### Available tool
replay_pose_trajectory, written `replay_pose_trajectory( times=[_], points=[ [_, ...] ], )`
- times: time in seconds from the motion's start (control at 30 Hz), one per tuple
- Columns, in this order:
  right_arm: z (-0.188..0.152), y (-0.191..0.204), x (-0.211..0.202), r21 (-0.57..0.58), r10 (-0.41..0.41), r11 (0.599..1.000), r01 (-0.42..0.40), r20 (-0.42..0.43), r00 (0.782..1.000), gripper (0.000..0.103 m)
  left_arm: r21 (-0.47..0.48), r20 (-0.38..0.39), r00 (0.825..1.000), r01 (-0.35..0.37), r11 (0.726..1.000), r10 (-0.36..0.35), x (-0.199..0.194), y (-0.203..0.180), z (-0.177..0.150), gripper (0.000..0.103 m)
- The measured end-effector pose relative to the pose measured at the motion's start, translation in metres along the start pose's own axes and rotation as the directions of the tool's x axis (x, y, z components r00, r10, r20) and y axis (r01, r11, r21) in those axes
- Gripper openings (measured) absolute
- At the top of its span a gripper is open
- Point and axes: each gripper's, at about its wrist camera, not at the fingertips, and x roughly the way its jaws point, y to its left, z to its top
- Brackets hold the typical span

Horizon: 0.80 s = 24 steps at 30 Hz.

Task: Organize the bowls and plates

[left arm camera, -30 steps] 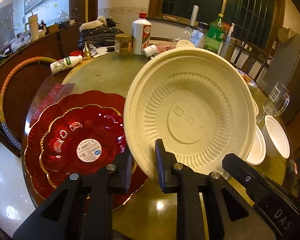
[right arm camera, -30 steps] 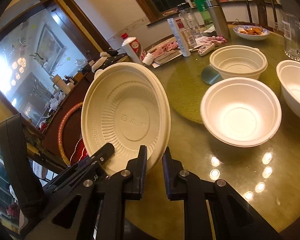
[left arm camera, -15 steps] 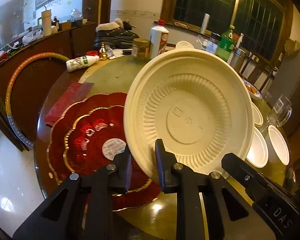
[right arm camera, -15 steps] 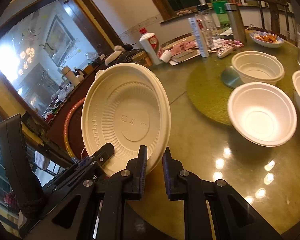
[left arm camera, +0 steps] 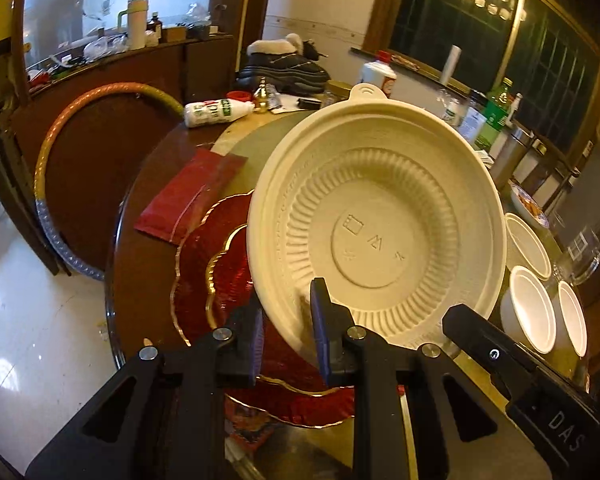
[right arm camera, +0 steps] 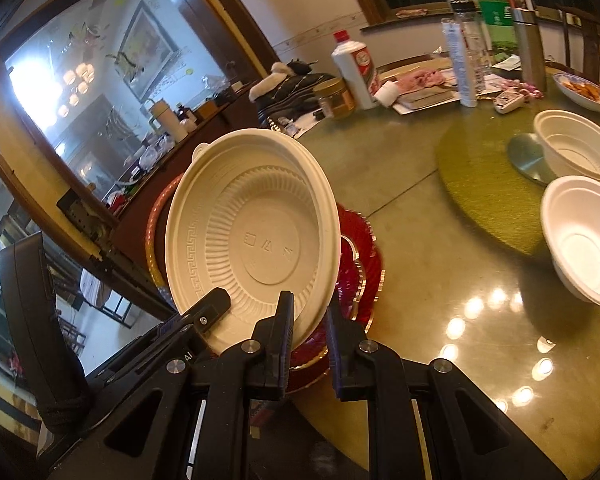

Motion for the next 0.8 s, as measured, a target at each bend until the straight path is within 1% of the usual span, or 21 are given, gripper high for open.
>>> replay_pose_trajectory(
  times=[0.37,0.8],
  points=[
    [-0.003,0.002,0.023,-0.005,-0.003,1.000,0.002,-0.066,0.998,0.015,-0.031,-0.071,0.997,-0.019,0.999,0.017,0.018,0.012,-0.007,0.020],
    [-0.005,-0.001,0.036,-0.005,-0.010,1.000,0.009,-0.108,0.994,0.015,-0.033,-0.109,0.994,-0.028,0.999,0.024,0.028,0.015,-0.013,0.020]
  ],
)
